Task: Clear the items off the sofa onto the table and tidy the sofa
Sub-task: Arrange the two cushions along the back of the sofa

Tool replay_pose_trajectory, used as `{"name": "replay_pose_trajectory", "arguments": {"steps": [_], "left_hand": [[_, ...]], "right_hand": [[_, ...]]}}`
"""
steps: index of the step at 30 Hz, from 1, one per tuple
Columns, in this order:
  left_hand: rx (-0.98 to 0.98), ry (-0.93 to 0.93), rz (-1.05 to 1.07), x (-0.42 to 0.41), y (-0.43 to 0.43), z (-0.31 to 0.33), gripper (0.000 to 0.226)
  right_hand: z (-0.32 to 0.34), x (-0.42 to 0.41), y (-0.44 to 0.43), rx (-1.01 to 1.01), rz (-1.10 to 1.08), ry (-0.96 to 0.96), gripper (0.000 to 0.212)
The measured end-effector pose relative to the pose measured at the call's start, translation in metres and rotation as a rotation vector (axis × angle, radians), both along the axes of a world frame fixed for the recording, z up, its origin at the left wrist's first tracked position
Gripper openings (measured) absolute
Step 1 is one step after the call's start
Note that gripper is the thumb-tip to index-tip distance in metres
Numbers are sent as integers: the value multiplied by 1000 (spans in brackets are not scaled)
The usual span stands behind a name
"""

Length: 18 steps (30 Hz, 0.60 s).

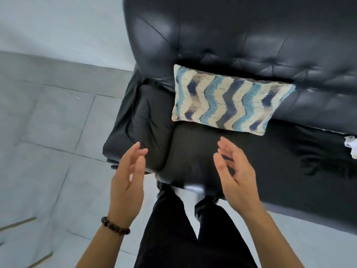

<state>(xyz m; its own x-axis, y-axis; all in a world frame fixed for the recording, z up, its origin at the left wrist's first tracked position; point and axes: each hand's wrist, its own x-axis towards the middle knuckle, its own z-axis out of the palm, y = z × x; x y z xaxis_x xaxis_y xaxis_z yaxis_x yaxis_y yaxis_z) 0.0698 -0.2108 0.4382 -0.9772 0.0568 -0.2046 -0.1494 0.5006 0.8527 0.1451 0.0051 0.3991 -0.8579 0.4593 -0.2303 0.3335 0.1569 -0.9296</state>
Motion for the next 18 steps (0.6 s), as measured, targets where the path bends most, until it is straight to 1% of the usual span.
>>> {"name": "replay_pose_trajectory", "arguments": {"steps": [2, 4, 7, 10, 14, 16, 18], "left_hand": [[16, 23, 156, 41, -29, 31, 26], [40, 24, 264, 76, -54, 46, 27], [13, 57, 302, 112, -85, 62, 33], [30, 135, 377, 137, -131, 79, 39], [108, 234, 559, 182, -221, 89, 40], [150, 276, 680, 221, -280, 86, 39], [164, 291, 770, 257, -333, 78, 41]], "right_hand": [[29, 28, -14, -9, 36, 15, 41], [44, 44, -29, -28, 70, 26, 42], [61, 49, -56, 16, 171, 68, 44], [80, 43, -95, 52, 282, 124, 45], [101, 45, -185, 88, 472, 230, 43], [100, 56, -253, 109, 610, 271, 40], [97, 69, -315, 142, 736, 273, 44]]}}
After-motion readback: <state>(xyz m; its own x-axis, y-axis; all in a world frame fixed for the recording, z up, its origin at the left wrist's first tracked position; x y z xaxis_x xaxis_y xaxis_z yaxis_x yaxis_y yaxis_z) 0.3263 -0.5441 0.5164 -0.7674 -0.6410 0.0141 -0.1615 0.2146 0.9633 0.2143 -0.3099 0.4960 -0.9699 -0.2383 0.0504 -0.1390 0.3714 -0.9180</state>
